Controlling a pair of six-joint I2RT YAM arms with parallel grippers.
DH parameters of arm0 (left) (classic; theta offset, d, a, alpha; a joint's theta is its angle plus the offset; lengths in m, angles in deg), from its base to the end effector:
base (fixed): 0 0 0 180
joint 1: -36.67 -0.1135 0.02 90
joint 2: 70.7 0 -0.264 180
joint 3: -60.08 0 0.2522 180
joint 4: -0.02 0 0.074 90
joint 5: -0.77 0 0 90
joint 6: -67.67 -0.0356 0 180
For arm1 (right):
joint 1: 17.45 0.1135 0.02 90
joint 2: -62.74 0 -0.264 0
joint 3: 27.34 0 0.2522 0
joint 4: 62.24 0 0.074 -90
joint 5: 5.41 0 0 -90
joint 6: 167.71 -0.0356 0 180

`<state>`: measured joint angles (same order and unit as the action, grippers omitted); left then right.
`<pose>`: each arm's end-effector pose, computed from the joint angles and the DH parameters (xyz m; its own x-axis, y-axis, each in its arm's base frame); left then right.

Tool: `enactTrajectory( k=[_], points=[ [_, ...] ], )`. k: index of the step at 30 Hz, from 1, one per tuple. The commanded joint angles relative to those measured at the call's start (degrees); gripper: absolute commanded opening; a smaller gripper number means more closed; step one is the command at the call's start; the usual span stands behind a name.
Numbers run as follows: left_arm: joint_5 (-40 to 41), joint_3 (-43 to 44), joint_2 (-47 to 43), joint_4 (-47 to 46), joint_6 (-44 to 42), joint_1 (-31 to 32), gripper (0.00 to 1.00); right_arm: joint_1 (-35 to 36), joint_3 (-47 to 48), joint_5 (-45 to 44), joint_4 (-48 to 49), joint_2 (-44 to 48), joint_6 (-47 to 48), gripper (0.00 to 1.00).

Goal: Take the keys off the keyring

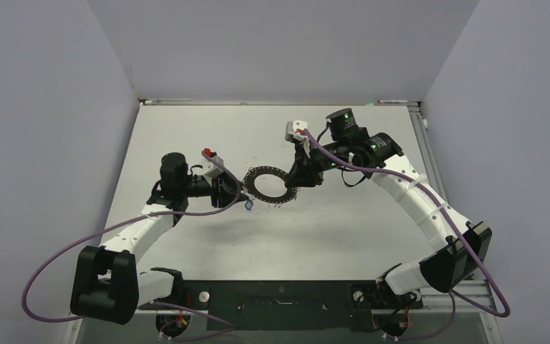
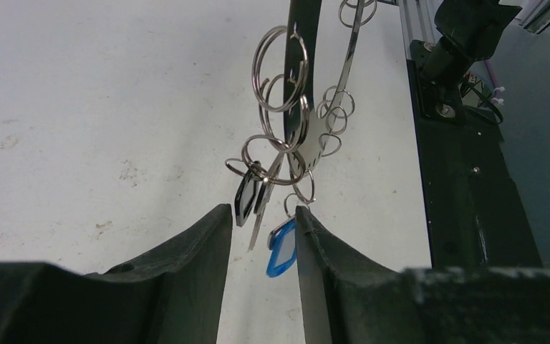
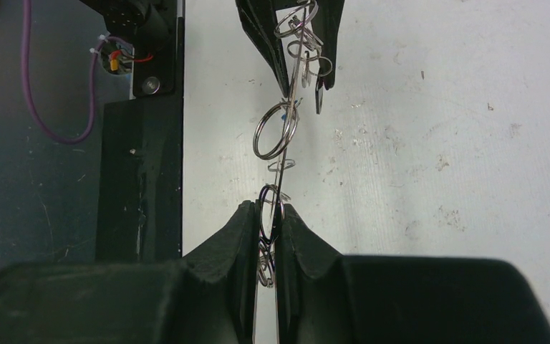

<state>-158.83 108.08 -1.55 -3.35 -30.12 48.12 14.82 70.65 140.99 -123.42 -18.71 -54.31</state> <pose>0.2321 -0.0810 0.2428 -0.1686 0.0824 -0.9822 0.9758 0.1547 -0.1545 0.2287 0.1795 0.3805 -0.2289 -0.4045 -0.8854 -0.9670 -0.0100 0.2545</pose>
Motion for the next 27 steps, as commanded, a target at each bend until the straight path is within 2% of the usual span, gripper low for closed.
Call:
enactTrajectory(
  k=[1,6,11,16,21,27],
  points=[
    [-1.72,0.87,0.30,-7.04,3.55,0.72,0.36,0.06,2.94,2.16,1.55,-0.66,1.12,0.05],
    [-1.76,0.91,1.35,-8.82,3.92,1.29,0.36,0.07,3.54,2.70,1.28,-1.39,1.23,0.05],
    [-2.22,0.81,1.90,-7.62,2.07,1.37,0.27,0.07,3.58,2.75,1.21,-1.57,1.35,0.05],
    [-2.69,1.65,1.61,-1.06,-3.42,1.39,0.17,-0.01,3.74,2.60,1.17,-1.69,1.39,0.05],
    [-2.27,2.45,0.64,2.39,-4.51,1.26,0.00,-0.25,3.46,2.14,1.25,-1.55,1.30,0.05],
    [5.43,6.84,-0.08,16.27,-6.61,0.92,0.00,-0.37,2.19,-1.16,2.34,-1.53,-0.43,0.05]
  ],
)
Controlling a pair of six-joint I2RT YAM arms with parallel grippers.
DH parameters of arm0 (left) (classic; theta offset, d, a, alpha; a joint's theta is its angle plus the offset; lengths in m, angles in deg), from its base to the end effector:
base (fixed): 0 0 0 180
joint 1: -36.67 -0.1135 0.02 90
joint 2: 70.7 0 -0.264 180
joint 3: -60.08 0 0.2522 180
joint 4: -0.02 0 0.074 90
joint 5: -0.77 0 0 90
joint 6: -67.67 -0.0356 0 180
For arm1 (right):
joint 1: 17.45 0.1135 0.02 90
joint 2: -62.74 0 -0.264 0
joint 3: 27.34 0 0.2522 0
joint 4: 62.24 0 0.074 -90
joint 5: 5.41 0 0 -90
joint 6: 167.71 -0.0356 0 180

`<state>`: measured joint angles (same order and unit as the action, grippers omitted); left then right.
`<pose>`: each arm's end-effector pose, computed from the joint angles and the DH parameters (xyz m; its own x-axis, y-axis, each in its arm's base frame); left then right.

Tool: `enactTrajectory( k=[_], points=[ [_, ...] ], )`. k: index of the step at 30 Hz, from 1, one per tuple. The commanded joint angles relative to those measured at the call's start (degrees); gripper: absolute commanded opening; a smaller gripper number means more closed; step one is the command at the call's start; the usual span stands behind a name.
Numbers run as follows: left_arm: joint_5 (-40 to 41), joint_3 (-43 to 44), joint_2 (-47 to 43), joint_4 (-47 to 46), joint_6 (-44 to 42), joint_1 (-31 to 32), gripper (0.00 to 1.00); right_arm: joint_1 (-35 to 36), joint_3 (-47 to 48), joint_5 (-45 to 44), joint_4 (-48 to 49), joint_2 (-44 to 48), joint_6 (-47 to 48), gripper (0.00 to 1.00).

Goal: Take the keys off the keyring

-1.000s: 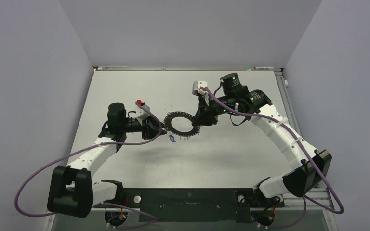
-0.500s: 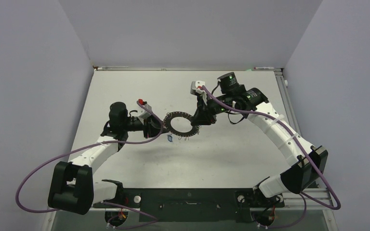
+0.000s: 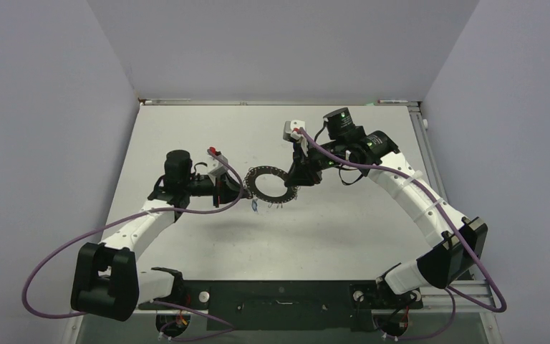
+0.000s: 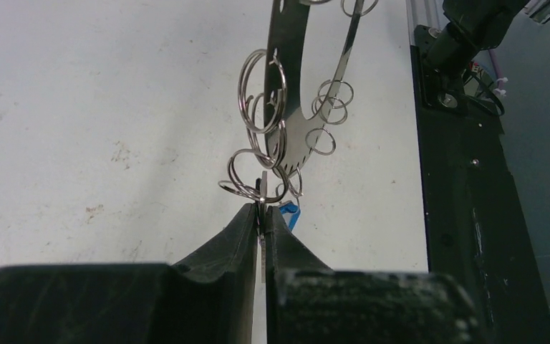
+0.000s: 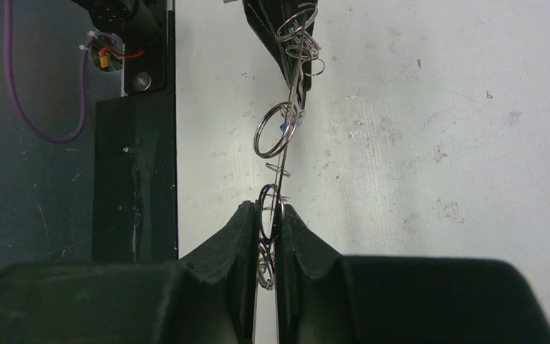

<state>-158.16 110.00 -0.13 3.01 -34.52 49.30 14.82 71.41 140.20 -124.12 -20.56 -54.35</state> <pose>0.2344 -0.0866 0.2387 -0.1897 0.1203 -0.9744 0.9748 0.1417 -0.1723 0.2356 0.1835 0.3747 -0.2521 -0.4241 -0.8698 -0.9613 0.0063 0.2756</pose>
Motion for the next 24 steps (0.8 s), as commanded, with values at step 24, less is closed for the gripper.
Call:
enactTrajectory(
  k=[24],
  points=[
    [47.49,24.44,-9.90,53.68,-23.92,11.96,0.00,-0.44,-19.00,6.77,23.43,4.46,-13.74,0.05]
  ],
)
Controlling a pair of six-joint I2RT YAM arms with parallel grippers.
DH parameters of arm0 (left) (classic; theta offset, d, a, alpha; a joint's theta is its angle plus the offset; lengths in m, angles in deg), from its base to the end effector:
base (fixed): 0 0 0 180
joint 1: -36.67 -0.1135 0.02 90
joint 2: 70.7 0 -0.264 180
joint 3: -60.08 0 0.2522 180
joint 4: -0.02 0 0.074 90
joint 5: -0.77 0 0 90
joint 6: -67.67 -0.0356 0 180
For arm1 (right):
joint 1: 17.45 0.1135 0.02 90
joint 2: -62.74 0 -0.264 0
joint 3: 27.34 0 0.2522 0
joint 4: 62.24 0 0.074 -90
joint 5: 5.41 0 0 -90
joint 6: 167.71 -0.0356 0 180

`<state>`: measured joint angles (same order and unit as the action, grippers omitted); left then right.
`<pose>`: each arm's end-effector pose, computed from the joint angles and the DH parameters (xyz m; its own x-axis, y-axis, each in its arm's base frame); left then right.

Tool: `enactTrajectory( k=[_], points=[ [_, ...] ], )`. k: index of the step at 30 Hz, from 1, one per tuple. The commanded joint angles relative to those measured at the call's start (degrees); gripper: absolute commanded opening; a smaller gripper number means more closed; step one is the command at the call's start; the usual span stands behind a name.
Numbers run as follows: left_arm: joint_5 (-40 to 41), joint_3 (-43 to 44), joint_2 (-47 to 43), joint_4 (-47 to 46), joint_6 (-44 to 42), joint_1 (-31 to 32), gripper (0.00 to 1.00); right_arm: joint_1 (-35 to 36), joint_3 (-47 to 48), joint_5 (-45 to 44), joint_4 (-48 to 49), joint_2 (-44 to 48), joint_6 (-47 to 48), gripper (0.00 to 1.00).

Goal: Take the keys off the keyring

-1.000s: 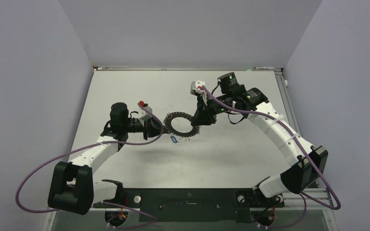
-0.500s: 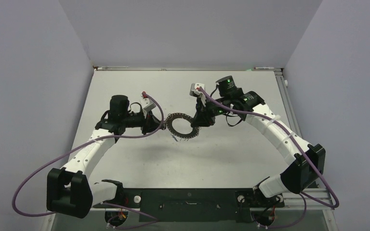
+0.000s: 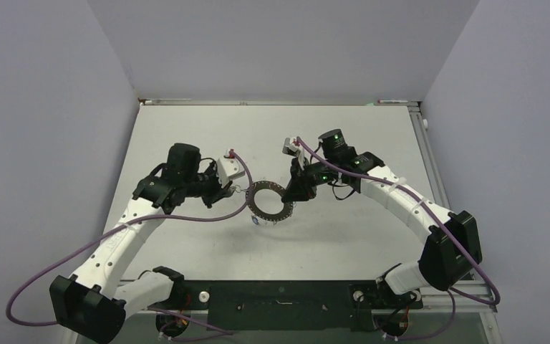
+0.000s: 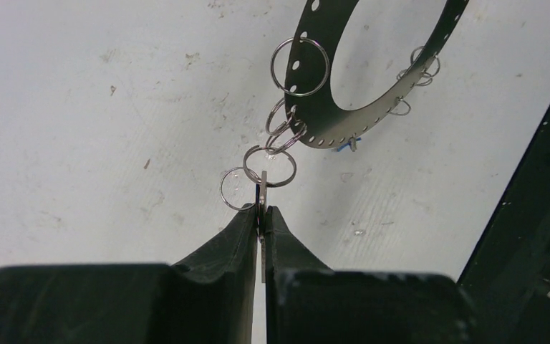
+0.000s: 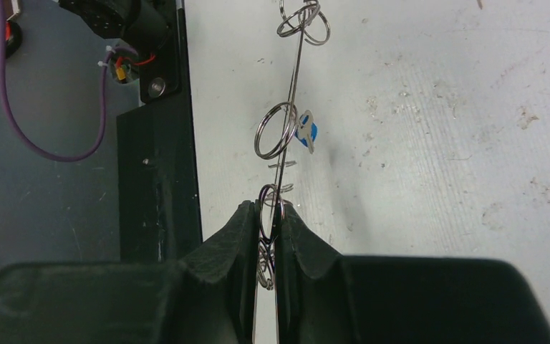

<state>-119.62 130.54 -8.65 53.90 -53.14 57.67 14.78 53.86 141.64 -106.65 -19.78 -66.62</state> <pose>0.1982 -0.0954 0.3089 -0.2436 0.5668 -0.7870 0.8908 0.4516 0.0495 0.2403 0.1868 0.3026 -0.4433 -0.4032 -0.8006 -0.8874 0.0715 0.4554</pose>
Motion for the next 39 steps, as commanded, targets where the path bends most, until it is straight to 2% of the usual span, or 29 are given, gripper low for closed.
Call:
enactTrajectory(
  k=[1,6,15,20,24,26,37,39],
  points=[
    [11.00,4.03,-1.62,2.14,-6.18,5.25,0.00,-0.41,-2.20,5.75,6.66,4.11,-1.46,0.05],
    [22.87,1.48,-3.90,-3.65,-12.89,13.53,0.00,-0.41,-6.87,6.00,8.81,6.30,-0.62,0.05],
    [21.45,3.71,-2.56,-5.30,-21.81,18.02,0.00,-0.41,-12.58,4.87,10.83,9.45,1.79,0.11],
    [19.49,4.85,-2.20,-5.77,-26.63,18.51,0.00,-0.41,-12.99,4.68,9.94,10.44,2.66,0.26],
    [18.53,5.84,-1.87,-5.11,-29.27,18.64,0.00,-0.37,-11.94,4.18,8.78,11.02,2.70,0.51],
    [17.32,6.94,-1.46,-3.63,-29.27,18.64,0.00,-0.45,-11.30,3.78,8.39,11.33,2.63,0.60],
    [11.17,5.64,-6.21,-2.43,-38.27,18.71,0.00,-1.11,-4.54,1.09,7.28,11.49,1.06,0.88],
    [10.87,5.86,-6.74,-2.94,-39.29,19.00,0.00,-1.20,-3.77,0.84,7.48,11.71,0.39,0.99]
  ],
)
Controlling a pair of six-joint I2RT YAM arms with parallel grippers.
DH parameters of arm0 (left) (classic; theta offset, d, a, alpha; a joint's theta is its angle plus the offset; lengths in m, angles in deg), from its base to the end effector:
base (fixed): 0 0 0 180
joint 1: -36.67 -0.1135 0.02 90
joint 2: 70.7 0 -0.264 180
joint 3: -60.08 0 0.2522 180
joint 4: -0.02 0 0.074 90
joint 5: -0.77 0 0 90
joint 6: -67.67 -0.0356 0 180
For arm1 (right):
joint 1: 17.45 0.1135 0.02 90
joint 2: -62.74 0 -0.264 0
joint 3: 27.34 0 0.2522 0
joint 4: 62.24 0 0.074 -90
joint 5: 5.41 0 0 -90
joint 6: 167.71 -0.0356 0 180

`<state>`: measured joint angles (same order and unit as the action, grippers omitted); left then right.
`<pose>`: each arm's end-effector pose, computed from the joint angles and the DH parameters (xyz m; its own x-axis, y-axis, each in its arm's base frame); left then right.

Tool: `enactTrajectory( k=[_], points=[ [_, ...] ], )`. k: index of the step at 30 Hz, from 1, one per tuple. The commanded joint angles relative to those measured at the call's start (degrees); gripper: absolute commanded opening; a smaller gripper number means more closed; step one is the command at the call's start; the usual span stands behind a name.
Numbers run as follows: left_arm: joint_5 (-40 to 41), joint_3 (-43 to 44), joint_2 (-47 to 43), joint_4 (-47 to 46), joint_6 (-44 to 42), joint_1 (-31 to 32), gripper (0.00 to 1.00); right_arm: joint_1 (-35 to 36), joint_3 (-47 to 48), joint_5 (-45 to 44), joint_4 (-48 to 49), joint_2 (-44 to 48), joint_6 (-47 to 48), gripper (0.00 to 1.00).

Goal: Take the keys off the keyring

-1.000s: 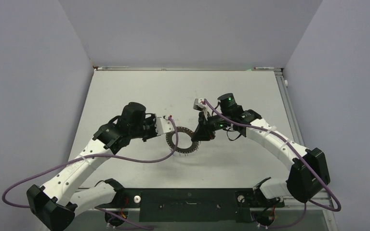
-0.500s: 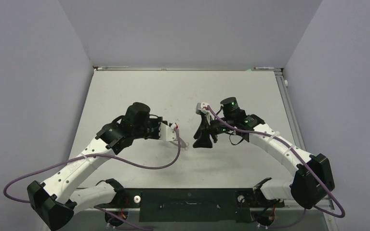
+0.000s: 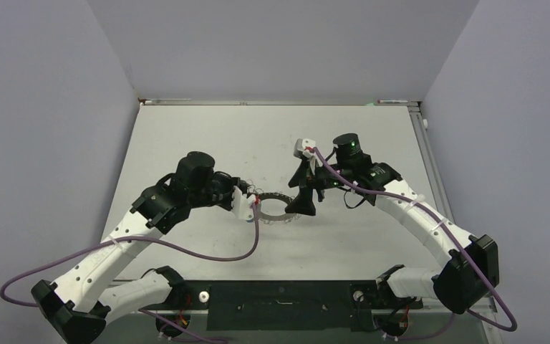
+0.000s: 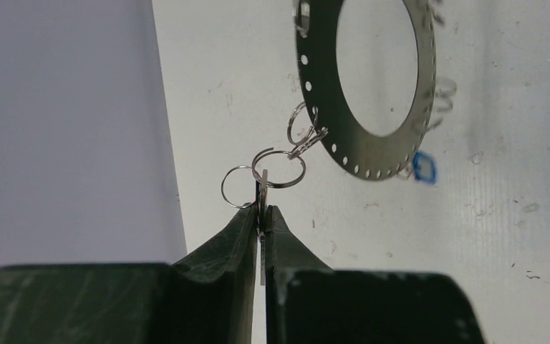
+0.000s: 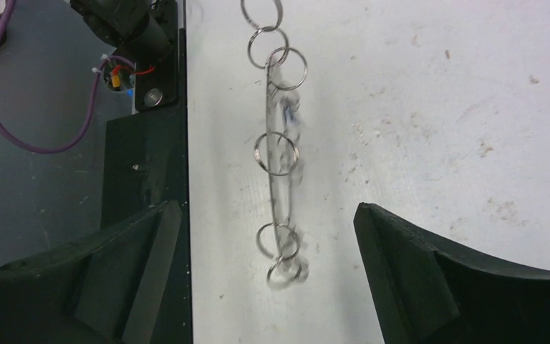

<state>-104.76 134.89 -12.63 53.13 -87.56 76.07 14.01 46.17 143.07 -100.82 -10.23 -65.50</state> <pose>0.1555 -0.1401 0.3460 0.5146 0.7095 -0.4815 0.7421 -0.0872 0.6646 0.2126 0.1657 0.3112 -0.3349 -0.3345 -0.8809 -0.9376 0.0254 0.3468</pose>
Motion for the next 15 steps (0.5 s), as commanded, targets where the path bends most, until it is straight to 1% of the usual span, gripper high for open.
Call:
enactTrajectory(
  k=[1,2,8,13,15],
  points=[
    [-4.10,1.93,-2.77,-2.09,-4.87,0.86,0.00,-0.44,4.26,-1.00,1.70,2.31,-1.32,0.92],
    [-4.42,2.75,-2.59,-1.43,-4.68,1.05,0.00,-0.44,4.70,-1.26,1.74,2.50,-1.87,0.90],
    [-5.18,7.48,-1.03,3.54,-0.16,3.18,0.00,-0.44,9.40,-0.25,-1.24,2.84,-1.66,0.90],
    [-4.88,7.40,-1.79,4.65,1.43,3.32,0.00,-0.35,11.54,1.62,-0.04,1.40,-2.74,0.90],
    [-4.18,7.36,-1.92,4.27,2.45,3.34,0.00,-0.35,12.09,2.29,0.73,0.66,-2.82,0.93]
  ],
)
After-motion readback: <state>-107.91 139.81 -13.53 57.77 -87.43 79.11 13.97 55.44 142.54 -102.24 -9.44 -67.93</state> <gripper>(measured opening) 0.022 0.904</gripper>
